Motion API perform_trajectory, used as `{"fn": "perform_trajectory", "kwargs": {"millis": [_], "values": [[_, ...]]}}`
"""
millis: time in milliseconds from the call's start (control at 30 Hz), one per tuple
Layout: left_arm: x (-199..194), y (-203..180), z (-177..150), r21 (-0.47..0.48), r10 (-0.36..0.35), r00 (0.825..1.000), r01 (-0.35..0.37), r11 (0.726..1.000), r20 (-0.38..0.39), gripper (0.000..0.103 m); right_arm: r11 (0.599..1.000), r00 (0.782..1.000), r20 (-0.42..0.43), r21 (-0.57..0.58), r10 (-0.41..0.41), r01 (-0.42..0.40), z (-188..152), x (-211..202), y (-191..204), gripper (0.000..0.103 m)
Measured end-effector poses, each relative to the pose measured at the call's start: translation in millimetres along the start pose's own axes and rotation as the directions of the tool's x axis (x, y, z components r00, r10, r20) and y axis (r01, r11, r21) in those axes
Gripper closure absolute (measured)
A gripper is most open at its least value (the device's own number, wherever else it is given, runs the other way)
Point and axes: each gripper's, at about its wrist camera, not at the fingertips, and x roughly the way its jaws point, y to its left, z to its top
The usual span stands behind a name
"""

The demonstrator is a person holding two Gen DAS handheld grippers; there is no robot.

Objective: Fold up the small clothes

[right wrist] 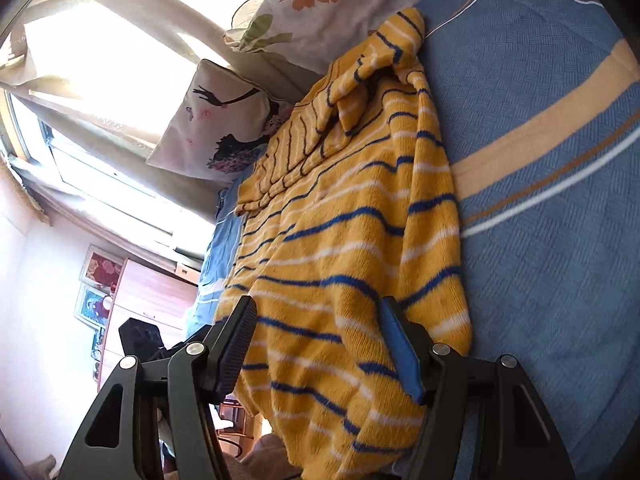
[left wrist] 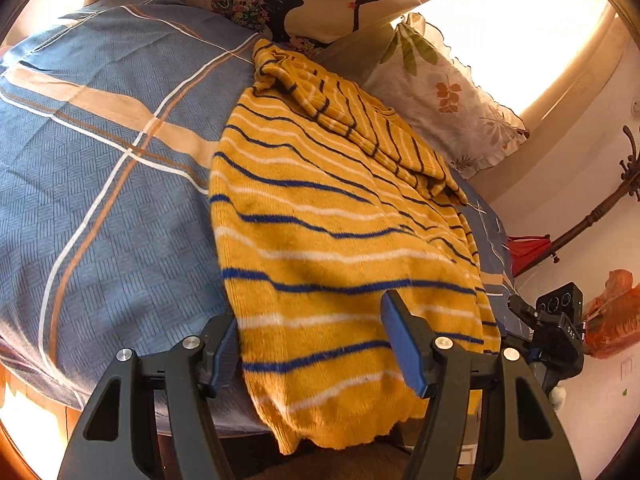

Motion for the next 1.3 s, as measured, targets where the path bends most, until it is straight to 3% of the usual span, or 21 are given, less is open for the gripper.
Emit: {"fn": "perform_trajectory", "kwargs": {"millis": [200,433,500,567,733,867,967,1000,1033,1067,1100,1133,1233,1300], "values": [[-1.7,-20.2,-23.0,0.078,0.012,1.0,-0.011,0.997,-0.014,0.039,0.999,1.0,0.015,-0.03,0.013,-0.013,-38.9,-13.3,6.7,0.035],[-3.8,-22.9,-30.1,0.082,0.006,1.0,-0.003,0.997,-0.029,0.039,1.0,0.999,0.043,-0.019,-0.013,0.014,-68.4,-35.6,1.3,0.035],[-2.9,-23.4,-29.5,0.081,-0.001,0.999,0.004,0.997,-0.039,0.046,0.999,0.998,0.047,-0.016,-0.047,0.048,-75.3,-39.1,0.0,0.035],[-1.0,-22.9,-29.4,0.078,-0.013,0.998,0.018,0.997,-0.062,0.059,0.996,0.995,0.056,-0.011,-0.085,0.085,-81.8,-43.3,-3.9,0.035],[-1.6,-16.7,-31.1,0.032,-0.071,0.995,0.074,0.997,-0.077,0.056,0.985,0.98,0.101,0.012,-0.171,0.171,-95.2,-57.3,-12.6,0.034],[-1.0,-17.2,-31.6,0.018,-0.108,0.991,0.11,0.994,-0.078,0.043,0.991,0.99,0.077,0.07,-0.119,0.114,-92.6,-47.9,-24.4,0.034],[0.2,-24.9,-32.2,0.05,-0.079,0.994,0.083,0.995,-0.081,0.042,0.995,0.996,0.029,0.06,-0.079,0.077,-91.7,-29.7,-24.0,0.034],[0.3,-26.1,-32.0,0.056,-0.064,0.995,0.069,0.996,-0.081,0.047,0.995,0.996,0.018,0.053,-0.085,0.084,-91.4,-24.1,-22.8,0.034],[1.0,-25.6,-31.1,0.057,-0.05,0.995,0.055,0.997,-0.087,0.077,0.994,0.996,0.008,0.049,-0.093,0.093,-90.8,-19.4,-22.3,0.035],[2.7,-23.0,-29.0,0.048,-0.04,0.994,0.046,0.998,-0.104,0.093,0.994,0.995,0.005,0.05,-0.097,0.096,-89.8,-15.7,-22.0,0.043],[1.6,-17.5,-26.3,0.021,-0.049,0.993,0.052,0.998,-0.108,0.093,0.994,0.995,-0.003,0.052,-0.101,0.101,-88.5,-13.2,-21.9,0.069],[-2.8,-11.6,-23.5,-0.012,-0.067,0.993,0.066,0.998,-0.097,0.093,0.994,0.995,-0.011,0.052,-0.096,0.097,-87.3,-12.2,-21.9,0.086],[-30.7,-4.5,-15.4,-0.047,-0.106,0.994,0.105,0.993,-0.036,0.094,0.998,0.999,0.01,0.027,-0.052,0.052,-85.9,-22.2,-11.1,0.092],[-60.0,-11.4,-14.9,-0.011,-0.13,0.991,0.131,0.991,0.021,0.094,1.0,1.0,0.023,-0.023,-0.007,0.007,-86.4,-35.3,4.3,0.093]]}}
